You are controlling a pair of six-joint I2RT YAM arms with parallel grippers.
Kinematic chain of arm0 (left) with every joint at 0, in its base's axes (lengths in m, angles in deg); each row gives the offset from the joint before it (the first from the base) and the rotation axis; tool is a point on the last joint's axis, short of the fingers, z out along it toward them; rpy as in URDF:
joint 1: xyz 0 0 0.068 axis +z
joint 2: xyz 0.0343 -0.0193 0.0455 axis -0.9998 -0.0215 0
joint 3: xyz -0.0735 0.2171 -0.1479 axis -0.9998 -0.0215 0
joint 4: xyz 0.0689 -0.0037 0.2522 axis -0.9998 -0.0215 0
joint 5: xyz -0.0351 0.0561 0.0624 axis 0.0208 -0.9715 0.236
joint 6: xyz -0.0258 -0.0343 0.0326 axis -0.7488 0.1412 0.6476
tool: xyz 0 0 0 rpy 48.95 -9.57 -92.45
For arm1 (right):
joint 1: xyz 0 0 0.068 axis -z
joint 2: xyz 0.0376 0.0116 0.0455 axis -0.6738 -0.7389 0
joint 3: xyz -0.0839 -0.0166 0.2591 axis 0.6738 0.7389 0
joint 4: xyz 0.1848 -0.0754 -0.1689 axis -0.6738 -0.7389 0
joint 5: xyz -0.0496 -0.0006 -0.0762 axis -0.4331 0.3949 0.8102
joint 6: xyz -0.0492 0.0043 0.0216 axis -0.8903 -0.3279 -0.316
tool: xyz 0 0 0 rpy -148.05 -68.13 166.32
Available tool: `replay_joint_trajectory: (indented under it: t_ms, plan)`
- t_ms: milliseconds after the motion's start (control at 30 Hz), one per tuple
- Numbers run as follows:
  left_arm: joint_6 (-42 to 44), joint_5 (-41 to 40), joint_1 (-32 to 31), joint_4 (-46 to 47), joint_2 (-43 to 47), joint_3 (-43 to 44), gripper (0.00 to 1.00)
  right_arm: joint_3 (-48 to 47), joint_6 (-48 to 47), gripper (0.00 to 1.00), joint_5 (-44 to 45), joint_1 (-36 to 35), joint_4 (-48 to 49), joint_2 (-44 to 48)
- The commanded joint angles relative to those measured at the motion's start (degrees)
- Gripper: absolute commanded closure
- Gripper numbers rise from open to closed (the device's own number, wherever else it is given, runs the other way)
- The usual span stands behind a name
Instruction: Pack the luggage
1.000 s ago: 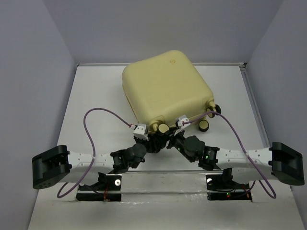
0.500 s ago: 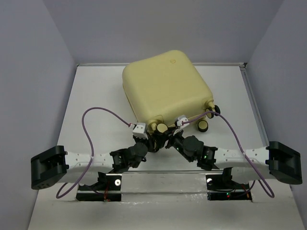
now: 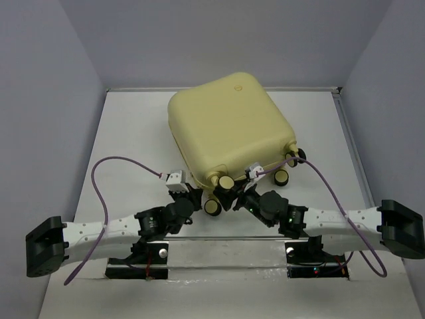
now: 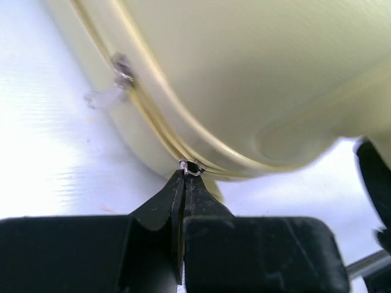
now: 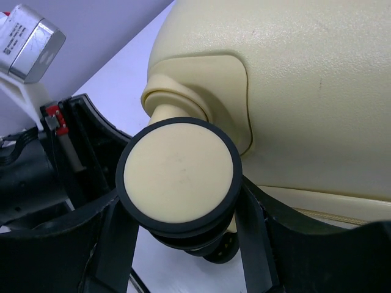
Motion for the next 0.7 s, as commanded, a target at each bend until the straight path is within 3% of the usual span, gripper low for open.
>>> replay_joint_trajectory:
  t_ms: [0, 200, 467, 633, 667]
  plan:
    - [-8.5, -10.8, 4.1, -12.7, 3.7, 1.0, 0.94, 2.0, 1.9, 0.93, 4.1, -0.8, 1.4, 7.7]
    - [-11.5, -10.2, 7.3, -20.9, 8.5, 2.3, 0.94, 3.2, 1.6, 0.93, 5.9, -0.8, -3.0, 12.6]
    - [0.8, -5.5, 22.3, -16.3, 9.6, 5.1, 0.94, 3.1, 1.6, 0.93, 3.8, -1.3, -2.5, 11.7]
    - [4.0, -2.8, 27.7, -15.0, 9.9, 6.1, 0.94, 2.7, 1.2, 0.93, 3.2, -1.8, -1.2, 10.6]
    - [4.5, -1.9, 28.7, -14.7, 10.7, 6.3, 0.90, 2.4, 1.1, 0.93, 3.0, -2.3, -1.0, 9.5]
